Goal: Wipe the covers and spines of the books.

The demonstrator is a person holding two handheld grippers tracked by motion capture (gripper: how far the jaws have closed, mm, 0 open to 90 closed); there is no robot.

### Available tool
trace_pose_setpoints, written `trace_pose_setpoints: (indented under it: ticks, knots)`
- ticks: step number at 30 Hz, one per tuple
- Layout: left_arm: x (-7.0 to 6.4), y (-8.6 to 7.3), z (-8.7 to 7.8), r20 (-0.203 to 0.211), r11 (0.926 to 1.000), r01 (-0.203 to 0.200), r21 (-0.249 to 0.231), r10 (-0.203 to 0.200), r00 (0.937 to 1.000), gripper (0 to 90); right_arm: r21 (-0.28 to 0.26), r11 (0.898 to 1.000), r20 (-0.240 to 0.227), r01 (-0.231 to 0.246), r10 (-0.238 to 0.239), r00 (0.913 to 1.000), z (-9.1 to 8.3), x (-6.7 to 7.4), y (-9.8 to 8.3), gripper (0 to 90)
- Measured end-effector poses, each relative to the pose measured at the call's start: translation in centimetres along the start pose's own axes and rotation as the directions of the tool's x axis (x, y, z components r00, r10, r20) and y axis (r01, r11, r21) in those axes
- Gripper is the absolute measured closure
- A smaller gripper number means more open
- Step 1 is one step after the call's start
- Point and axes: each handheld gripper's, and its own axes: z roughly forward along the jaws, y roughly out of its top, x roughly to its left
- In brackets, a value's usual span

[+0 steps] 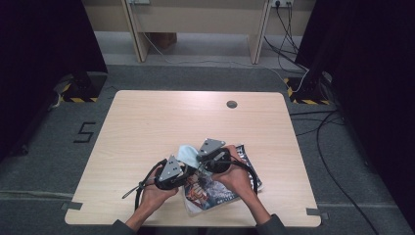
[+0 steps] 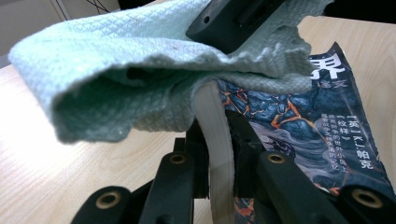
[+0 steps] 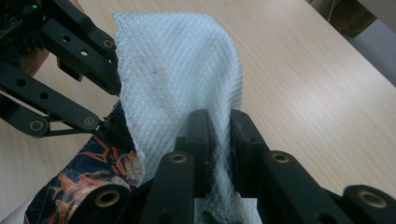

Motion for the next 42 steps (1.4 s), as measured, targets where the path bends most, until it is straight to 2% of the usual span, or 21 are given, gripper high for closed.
trace_pose_setpoints:
  ticks: [3,9,17,23,32,37,42]
  knots:
    - [0.0,0.0,0.0,0.000,1.0000,-0.002,0.000,0.002,1.0000,80.6,0.014,1.000,0.019,0.002,-0.002,0.9998,0.3,-0.9,-0.6,80.1]
    - [0.0,0.0,0.0,0.000,1.0000,-0.006,-0.001,0.006,1.0000,80.6,0.055,0.996,0.052,-0.074,0.071,0.9961,0.8,-3.2,-2.4,80.1]
    - [0.0,0.0,0.0,0.002,0.9999,-0.011,0.000,0.011,0.9999,80.6,0.095,0.983,0.099,-0.157,0.147,0.9841,1.5,-6.4,-4.8,80.1]
    - [-0.1,0.1,0.1,-0.002,0.9999,-0.014,-0.002,0.014,0.9999,80.7,0.118,0.968,0.139,-0.221,0.204,0.9690,2.1,-8.6,-6.7,80.1]
    - [-0.1,0.1,0.1,-0.003,0.9999,-0.015,-0.002,0.015,0.9999,80.6,0.139,0.939,0.186,-0.316,0.289,0.9392,2.8,-11.4,-9.3,80.1]
    - [-0.1,0.1,0.1,-0.002,1.0000,-0.008,-0.002,0.008,1.0000,80.3,0.149,0.919,0.203,-0.364,0.332,0.9211,2.7,-12.5,-10.7,80.0]
    - [0.1,0.1,0.0,-0.001,1.0000,-0.005,-0.006,0.005,1.0000,79.9,0.141,0.909,0.217,-0.393,0.359,0.9077,2.0,-13.3,-11.5,80.2]
